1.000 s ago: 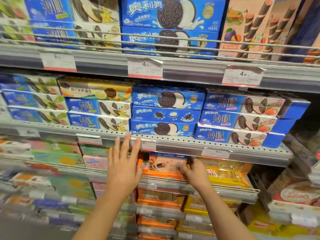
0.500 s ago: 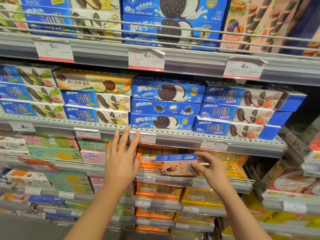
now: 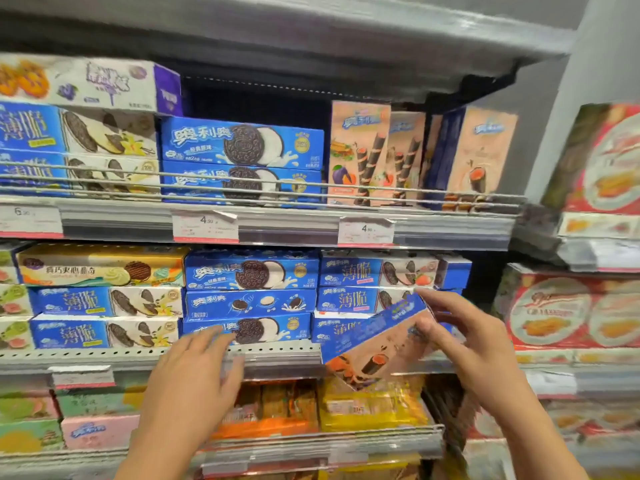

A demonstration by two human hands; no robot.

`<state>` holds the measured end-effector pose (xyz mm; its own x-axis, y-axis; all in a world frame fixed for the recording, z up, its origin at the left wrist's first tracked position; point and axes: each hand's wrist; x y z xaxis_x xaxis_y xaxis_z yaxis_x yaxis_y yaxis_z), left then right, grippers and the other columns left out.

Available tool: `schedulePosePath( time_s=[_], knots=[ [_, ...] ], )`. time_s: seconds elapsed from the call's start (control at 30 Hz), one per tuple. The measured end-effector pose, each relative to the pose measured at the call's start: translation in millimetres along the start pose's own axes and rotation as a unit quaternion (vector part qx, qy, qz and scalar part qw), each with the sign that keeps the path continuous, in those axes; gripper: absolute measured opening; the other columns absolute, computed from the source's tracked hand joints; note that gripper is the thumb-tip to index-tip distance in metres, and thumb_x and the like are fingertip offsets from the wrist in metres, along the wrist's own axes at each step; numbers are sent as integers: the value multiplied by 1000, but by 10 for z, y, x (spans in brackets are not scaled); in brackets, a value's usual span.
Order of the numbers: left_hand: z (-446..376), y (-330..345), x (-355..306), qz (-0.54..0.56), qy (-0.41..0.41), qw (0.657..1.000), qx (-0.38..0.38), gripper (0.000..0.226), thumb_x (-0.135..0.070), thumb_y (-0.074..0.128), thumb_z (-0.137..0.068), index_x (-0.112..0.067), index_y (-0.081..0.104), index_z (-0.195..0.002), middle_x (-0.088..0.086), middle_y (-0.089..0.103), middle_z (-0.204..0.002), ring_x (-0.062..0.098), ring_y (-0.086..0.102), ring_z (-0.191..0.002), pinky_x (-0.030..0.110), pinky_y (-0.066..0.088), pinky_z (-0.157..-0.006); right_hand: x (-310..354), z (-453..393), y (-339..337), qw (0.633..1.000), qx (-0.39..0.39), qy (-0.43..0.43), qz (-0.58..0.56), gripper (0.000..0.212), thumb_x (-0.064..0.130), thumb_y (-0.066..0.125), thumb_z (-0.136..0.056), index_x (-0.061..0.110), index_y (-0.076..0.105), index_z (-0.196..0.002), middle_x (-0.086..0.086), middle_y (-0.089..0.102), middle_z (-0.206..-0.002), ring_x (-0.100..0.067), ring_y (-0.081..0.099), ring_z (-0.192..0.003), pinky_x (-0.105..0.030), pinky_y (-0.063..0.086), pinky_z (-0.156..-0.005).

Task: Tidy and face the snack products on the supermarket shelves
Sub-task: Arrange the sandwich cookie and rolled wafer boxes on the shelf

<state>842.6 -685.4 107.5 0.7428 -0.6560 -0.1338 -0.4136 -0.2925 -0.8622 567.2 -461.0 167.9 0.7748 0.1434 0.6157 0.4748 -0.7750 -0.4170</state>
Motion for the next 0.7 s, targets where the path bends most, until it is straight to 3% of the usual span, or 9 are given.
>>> schedulePosePath(
  time_s=[0.07, 0.13, 0.33, 0.47, 0.57, 0.7],
  knots=[
    [-136, -312, -211, 24, 62, 995, -74, 44, -46, 45, -89, -22, 73, -114, -4, 74, -111, 23, 70, -100, 43, 58, -77, 145, -198, -201, 998, -10, -49, 29, 36, 35, 66, -90, 30, 68, -126, 12, 71, -119, -14, 69, -103, -36, 56, -86],
    [-293, -632, -405, 45, 105, 985, -130, 44, -46, 43, -86, -23, 74, -108, -7, 74, -103, 22, 71, -93, 40, 58, -71, 299, -404, -399, 992, -24, -102, 64, 36, 31, 65, -92, 25, 68, -127, 13, 70, -117, -12, 68, -105, -35, 55, -87],
    [-905, -1449, -894, 84, 221, 953, -189, 43, -45, 45, -89, -24, 70, -117, -8, 72, -113, 20, 66, -104, 39, 55, -84, 802, -1051, -949, 956, -95, -226, 160, 38, 27, 62, -95, 18, 64, -132, 7, 68, -123, -13, 65, -110, -38, 55, -89],
    [-1343, -1797, -1224, 97, 296, 928, -203, 30, -30, 63, -92, -23, 68, -121, -6, 70, -119, 21, 61, -111, 39, 52, -90, 1027, -1471, -1134, 903, -173, -288, 268, 37, 13, 68, -94, 11, 65, -131, -6, 68, -122, -23, 62, -107, -37, 54, -86],
    [-1706, -1969, -1393, 50, 318, 922, -216, 41, -27, 65, -90, -21, 62, -131, -2, 63, -132, 25, 54, -122, 44, 48, -97, 1124, -1731, -1116, 870, -187, -327, 319, 36, 9, 72, -92, 7, 68, -127, -11, 69, -120, -33, 63, -107, -47, 54, -87],
    [-2139, -2110, -1532, -32, 302, 927, -223, 58, -32, 59, -93, -24, 44, -148, -2, 45, -152, 21, 38, -138, 43, 39, -110, 1175, -1923, -1057, 853, -159, -336, 366, 36, 14, 72, -91, 13, 69, -126, -6, 70, -117, -32, 63, -106, -45, 56, -82]
  ],
)
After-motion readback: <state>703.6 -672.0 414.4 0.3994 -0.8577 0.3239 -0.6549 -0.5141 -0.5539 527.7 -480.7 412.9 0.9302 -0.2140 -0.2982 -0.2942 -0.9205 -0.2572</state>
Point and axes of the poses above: each hand's wrist, its own z-axis away from the middle knuckle, its own y-axis out of the palm, x = y × z
